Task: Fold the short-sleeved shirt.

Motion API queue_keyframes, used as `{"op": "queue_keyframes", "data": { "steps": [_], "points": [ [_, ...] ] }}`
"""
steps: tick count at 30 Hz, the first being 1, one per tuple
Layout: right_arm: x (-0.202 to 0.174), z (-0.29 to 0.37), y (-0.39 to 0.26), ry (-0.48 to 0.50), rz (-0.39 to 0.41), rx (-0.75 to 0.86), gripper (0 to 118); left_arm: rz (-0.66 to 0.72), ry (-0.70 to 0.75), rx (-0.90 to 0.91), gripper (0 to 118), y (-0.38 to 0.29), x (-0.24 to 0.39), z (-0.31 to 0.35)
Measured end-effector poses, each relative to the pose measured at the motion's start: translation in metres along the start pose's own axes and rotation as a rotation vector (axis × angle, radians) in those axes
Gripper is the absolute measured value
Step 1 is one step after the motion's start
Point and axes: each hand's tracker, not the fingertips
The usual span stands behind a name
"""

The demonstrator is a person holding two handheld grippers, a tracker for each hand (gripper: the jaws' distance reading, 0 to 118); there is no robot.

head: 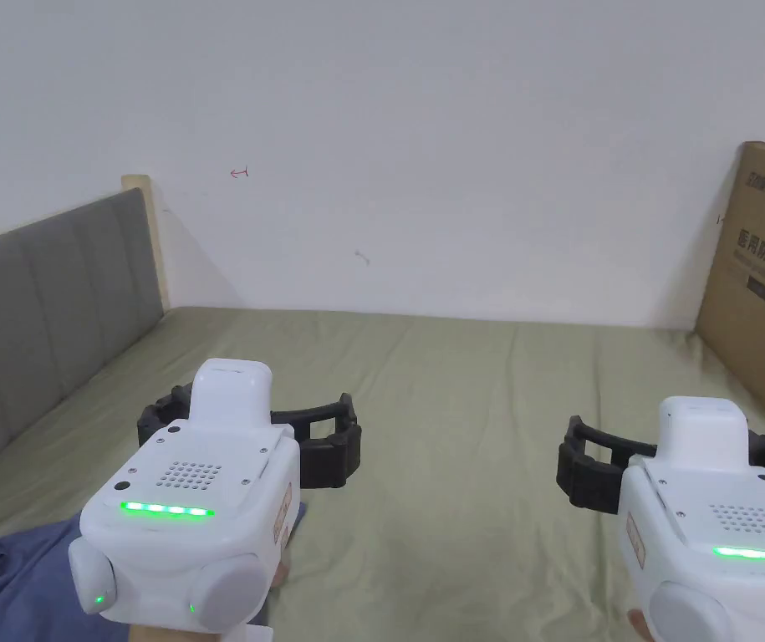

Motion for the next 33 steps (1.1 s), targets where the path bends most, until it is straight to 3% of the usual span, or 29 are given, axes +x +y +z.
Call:
{"op": "queue_keyframes", "data": {
  "steps": [9, 27, 33],
  "points": [
    [0.0012, -0.0035, -0.0001, 0.000, -0.036, -0.021, 118, -0.017, 0.011, -0.014, 118, -0.0010, -0.0008, -0.0015],
    [0.0005, -0.0047, -0.0049, 0.000, 0.021, -0.035, 118, -0.009, 0.051, -0.022, 118, -0.0023, 0.0004, -0.0070],
    [0.0004, -0.0044, -0.0055, 0.015, -0.004, -0.037, 118, 0.008, -0.008, -0.015, 118, -0.0031, -0.0010, -0.0055]
  ]
}}
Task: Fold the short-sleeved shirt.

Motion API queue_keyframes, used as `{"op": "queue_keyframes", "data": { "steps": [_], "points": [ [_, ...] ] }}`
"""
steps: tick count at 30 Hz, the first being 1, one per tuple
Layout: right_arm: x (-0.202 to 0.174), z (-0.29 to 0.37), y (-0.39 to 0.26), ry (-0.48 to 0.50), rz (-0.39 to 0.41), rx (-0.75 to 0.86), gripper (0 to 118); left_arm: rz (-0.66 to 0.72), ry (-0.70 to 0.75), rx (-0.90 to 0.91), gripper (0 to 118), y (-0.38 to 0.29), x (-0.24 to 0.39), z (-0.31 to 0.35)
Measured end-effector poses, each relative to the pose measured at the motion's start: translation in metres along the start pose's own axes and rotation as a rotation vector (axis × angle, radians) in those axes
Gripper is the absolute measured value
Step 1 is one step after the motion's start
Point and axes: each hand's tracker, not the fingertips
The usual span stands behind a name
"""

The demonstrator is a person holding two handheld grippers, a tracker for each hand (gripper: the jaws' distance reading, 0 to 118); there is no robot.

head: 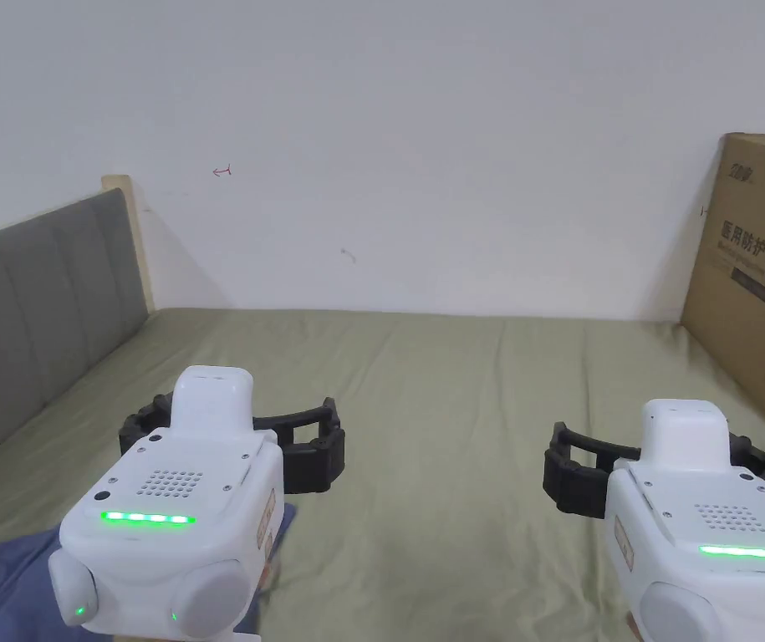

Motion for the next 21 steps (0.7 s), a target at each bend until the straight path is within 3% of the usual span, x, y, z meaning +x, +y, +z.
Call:
{"op": "queue_keyframes", "data": {
  "steps": [21],
  "points": [
    [0.0015, -0.0011, -0.0004, -0.017, -0.032, -0.018, 118, 0.009, 0.001, -0.011, 118, 0.0023, -0.0033, -0.0075]
  ]
}}
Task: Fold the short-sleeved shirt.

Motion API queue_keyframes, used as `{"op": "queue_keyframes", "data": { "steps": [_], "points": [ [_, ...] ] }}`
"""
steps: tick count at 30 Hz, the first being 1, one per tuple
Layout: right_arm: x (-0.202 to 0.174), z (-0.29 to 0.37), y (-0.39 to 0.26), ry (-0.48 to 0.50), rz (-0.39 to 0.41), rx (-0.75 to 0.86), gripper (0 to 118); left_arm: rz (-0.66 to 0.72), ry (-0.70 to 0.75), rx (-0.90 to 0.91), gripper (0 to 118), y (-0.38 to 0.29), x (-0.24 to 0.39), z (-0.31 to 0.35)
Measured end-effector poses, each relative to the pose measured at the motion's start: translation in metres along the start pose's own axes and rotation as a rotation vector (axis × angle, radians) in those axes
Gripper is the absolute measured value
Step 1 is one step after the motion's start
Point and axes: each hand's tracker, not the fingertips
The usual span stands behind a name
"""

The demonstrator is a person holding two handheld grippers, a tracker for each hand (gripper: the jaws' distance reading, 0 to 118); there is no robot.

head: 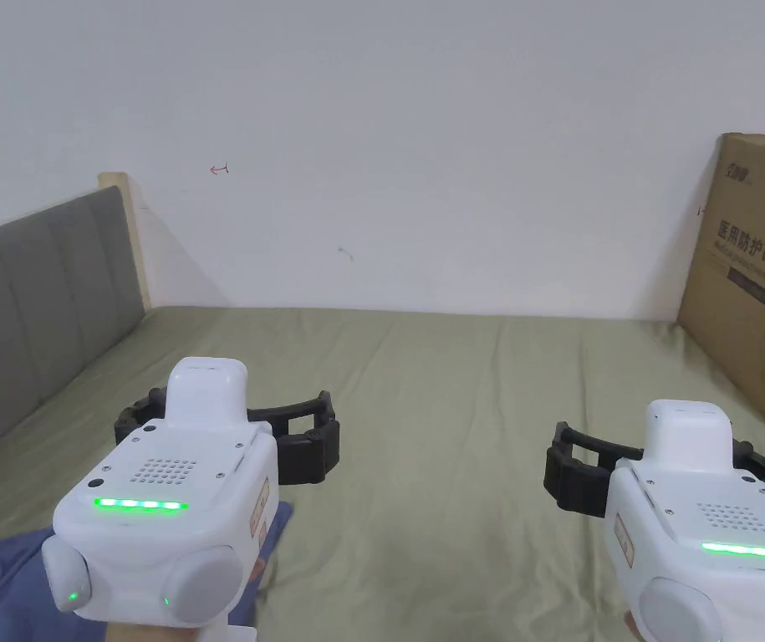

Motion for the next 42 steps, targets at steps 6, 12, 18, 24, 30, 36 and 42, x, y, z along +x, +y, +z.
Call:
{"op": "queue_keyframes", "data": {
  "steps": [6, 12, 18, 24, 30, 36, 42],
  "points": [
    [0.000, 0.001, 0.001, -0.001, 0.012, -0.007, 118, -0.002, -0.002, -0.009, 118, -0.002, 0.001, -0.001],
    [-0.008, 0.009, 0.001, -0.071, 0.073, 0.027, 9, -0.038, 0.037, 0.000, 4, -0.005, 0.006, -0.004],
    [-0.001, 0.008, 0.001, -0.054, 0.004, 0.018, 0, -0.004, -0.034, 0.002, 0, -0.006, 0.001, 0.000],
    [-0.004, 0.005, 0.004, -0.035, 0.030, 0.004, 0, 0.030, -0.028, -0.009, 0, -0.007, -0.007, -0.001],
    [-0.042, -0.005, 0.011, 0.090, 0.048, 0.006, 0, 0.010, 0.058, 0.007, 0, 0.000, -0.033, 0.015],
    [-0.125, -0.015, 0.009, 0.314, 0.060, -0.029, 0, 0.003, 0.259, -0.018, 0, 0.008, -0.099, 0.068],
    [-0.188, -0.012, -0.001, 0.489, 0.070, -0.094, 0, 0.063, 0.385, -0.051, 0, 0.001, -0.155, 0.106]
  ]
}}
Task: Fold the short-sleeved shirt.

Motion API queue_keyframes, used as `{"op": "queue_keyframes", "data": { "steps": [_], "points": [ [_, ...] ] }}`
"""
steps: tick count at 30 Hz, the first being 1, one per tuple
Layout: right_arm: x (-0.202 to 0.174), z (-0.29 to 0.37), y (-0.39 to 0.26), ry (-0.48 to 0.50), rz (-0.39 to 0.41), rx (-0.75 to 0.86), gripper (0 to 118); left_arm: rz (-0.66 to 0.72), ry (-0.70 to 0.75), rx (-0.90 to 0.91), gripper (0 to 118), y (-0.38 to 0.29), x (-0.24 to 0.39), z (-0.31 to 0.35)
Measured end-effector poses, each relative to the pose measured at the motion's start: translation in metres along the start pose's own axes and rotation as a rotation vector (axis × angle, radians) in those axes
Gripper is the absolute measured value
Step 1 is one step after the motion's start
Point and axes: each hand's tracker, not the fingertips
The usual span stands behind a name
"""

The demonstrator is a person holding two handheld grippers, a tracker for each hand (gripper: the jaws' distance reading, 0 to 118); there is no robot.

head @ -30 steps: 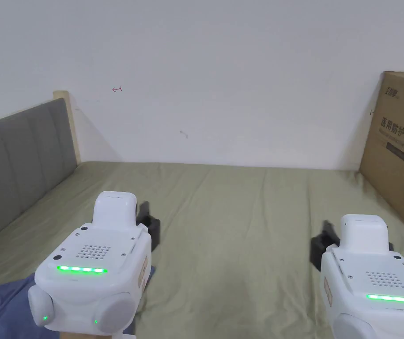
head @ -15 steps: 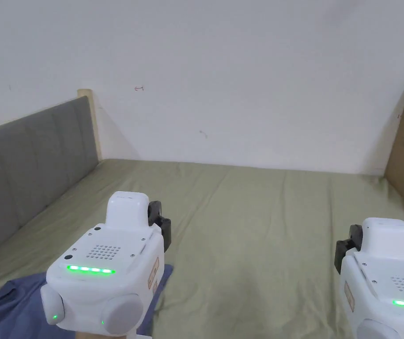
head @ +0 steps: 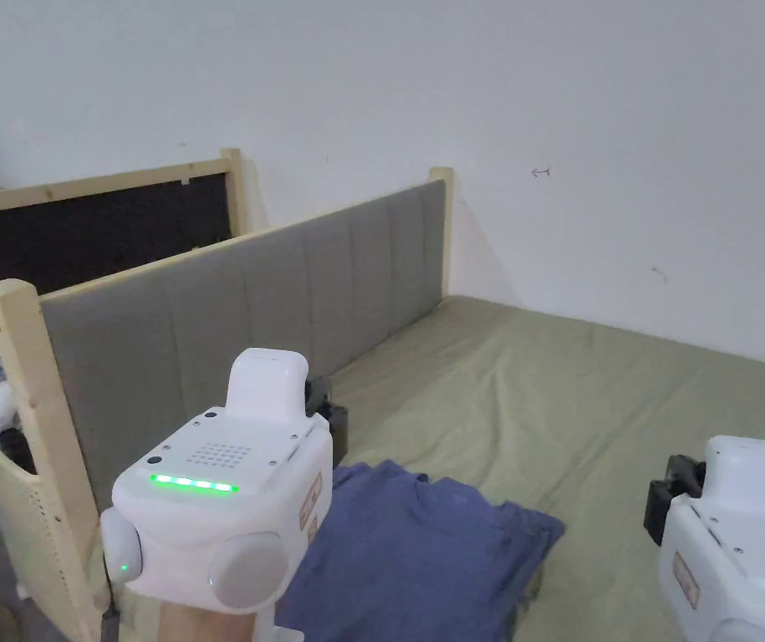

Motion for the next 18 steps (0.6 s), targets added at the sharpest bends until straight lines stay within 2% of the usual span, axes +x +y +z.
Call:
{"op": "queue_keyframes", "data": {
  "steps": [3, 8, 9, 10, 11, 12, 13, 14, 15, 17, 18],
  "points": [
    [-0.014, -0.003, -0.007, 0.010, 0.045, -0.015, 0, 0.042, 0.020, -0.064, 0, -0.013, -0.011, -0.012],
    [-0.014, -0.022, -0.024, 0.021, 0.024, -0.082, 0, 0.137, -0.102, -0.370, 0, -0.063, -0.013, -0.080],
    [-0.013, -0.025, -0.027, 0.019, 0.026, -0.094, 0, 0.143, -0.081, -0.405, 3, -0.077, -0.009, -0.093],
    [-0.011, -0.030, -0.031, 0.016, 0.027, -0.105, 0, 0.115, -0.092, -0.466, 31, -0.091, -0.005, -0.107],
    [-0.008, -0.035, -0.035, 0.011, 0.034, -0.124, 0, 0.104, -0.120, -0.523, 76, -0.103, 0.000, -0.118],
    [-0.006, -0.039, -0.039, 0.005, 0.039, -0.137, 0, 0.140, -0.127, -0.536, 113, -0.113, 0.004, -0.127],
    [-0.004, -0.043, -0.043, -0.003, 0.039, -0.149, 0, 0.157, -0.140, -0.576, 115, -0.125, 0.008, -0.142],
    [-0.001, -0.049, -0.047, -0.005, 0.038, -0.170, 0, 0.164, -0.142, -0.625, 108, -0.137, 0.012, -0.156],
    [0.001, -0.054, -0.051, -0.008, 0.035, -0.185, 0, 0.139, -0.131, -0.629, 106, -0.145, 0.018, -0.164],
    [0.007, -0.068, -0.063, -0.016, 0.027, -0.216, 0, 0.073, -0.070, -0.657, 109, -0.154, 0.033, -0.188],
    [0.009, -0.073, -0.067, -0.020, 0.022, -0.227, 0, 0.080, -0.087, -0.643, 110, -0.160, 0.037, -0.198]
  ]
}}
